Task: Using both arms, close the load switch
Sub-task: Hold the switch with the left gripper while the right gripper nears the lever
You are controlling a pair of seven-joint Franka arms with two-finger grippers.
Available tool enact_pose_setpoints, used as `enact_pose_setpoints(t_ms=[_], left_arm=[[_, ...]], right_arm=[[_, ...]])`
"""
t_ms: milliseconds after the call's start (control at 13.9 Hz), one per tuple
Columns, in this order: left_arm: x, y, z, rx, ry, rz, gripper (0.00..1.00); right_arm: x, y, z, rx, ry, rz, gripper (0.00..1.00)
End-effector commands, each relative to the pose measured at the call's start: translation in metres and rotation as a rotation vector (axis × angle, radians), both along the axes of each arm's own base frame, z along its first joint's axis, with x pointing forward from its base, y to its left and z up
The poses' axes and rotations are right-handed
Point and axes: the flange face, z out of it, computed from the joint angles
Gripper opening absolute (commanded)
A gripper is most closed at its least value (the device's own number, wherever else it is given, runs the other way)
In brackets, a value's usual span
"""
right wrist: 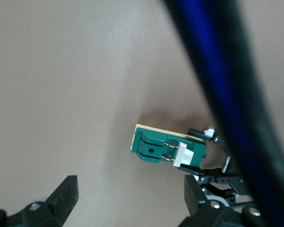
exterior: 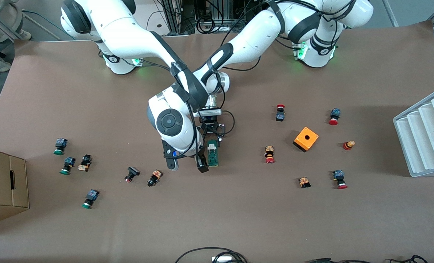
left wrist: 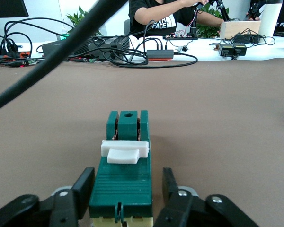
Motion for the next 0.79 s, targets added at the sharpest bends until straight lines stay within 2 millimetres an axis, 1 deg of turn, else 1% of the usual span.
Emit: enact_pose_setpoints(t_ms=[0,72,287,359,503,574,718], left_arm=[[0.004,-0.005,-0.001,-0.008,-0.005,-0.014,0.6],[0.004,-0.005,-0.001,-0.008,-0.005,-0.014,0.59],[0.004,-0.005,-0.001,-0.008,-0.005,-0.014,0.57],[0.004,-0.005,-0.001,-0.008,-0.005,-0.014,0.54],[0.004,-0.005,-0.001,-0.01,-0.005,-0.012,0.52],[0.004,-0.005,-0.001,-0.01,-0.005,-0.012,0.5],[0.003,-0.006,0.0,-0.013,-0.005,-0.011,0.48]], right_arm=[[-0.007,0.008,-0.025,0.02,-0.022,-0.017,0.98],[-0.01,0.014,-0.026,0.024,-0.029,-0.009,0.98],[-0.017,0.018,-0.039,0.026,-0.047,-0.006,0.96],[-0.018,0.019,-0.041,0.026,-0.049,-0.005,0.95],[-0.023,0.017,-0.049,0.01,-0.057,0.005,0.9],[-0.03,0.022,-0.053,0.015,-0.056,0.015,0.86],[-0.036,0.018,-0.057,0.013,-0.063,0.016,0.84]])
